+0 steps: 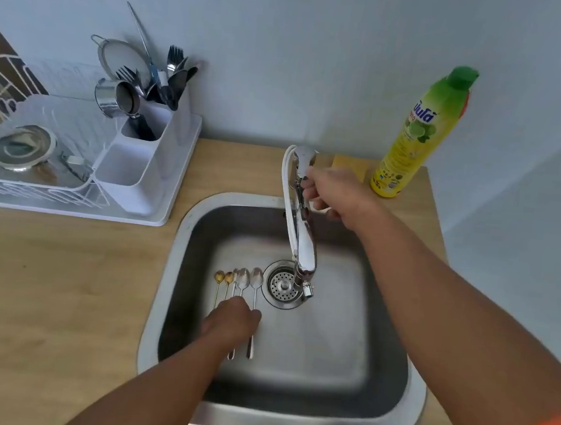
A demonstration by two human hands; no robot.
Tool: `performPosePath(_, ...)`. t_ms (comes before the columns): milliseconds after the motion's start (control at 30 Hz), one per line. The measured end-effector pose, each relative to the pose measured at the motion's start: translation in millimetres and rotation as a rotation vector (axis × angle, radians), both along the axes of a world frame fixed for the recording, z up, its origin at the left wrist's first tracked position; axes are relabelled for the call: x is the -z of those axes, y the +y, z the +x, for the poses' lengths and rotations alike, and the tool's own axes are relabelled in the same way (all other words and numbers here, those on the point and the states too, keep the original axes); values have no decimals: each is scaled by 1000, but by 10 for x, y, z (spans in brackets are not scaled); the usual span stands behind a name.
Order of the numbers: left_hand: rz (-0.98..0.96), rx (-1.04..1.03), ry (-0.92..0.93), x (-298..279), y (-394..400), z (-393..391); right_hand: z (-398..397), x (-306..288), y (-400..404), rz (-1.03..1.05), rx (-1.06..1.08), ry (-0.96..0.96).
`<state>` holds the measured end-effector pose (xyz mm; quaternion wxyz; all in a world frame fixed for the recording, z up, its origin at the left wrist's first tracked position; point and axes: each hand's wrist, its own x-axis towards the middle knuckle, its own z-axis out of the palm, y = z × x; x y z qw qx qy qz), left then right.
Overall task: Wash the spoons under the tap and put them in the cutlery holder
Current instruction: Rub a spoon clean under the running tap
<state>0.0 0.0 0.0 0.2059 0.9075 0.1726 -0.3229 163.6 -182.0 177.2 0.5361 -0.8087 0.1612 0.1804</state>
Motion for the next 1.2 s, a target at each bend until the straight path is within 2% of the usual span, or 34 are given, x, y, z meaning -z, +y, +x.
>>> performPosePath(367, 146, 63, -51, 116, -55, 21, 117, -1, 86, 44, -1, -18)
performPosePath(700, 213, 87, -88, 228, -107, 19, 81, -83, -28, 63, 105, -72)
performPosePath(833, 220, 69, -110, 235, -145, 13, -315, 246, -336, -72, 263, -151)
performPosePath(1067, 124, -154, -69, 218, -211, 24, -1346, 1146, -553, -72, 288, 101)
performPosePath(1200, 74, -140, -31, 191, -235, 34, -1648, 1423, -516, -75, 245, 191)
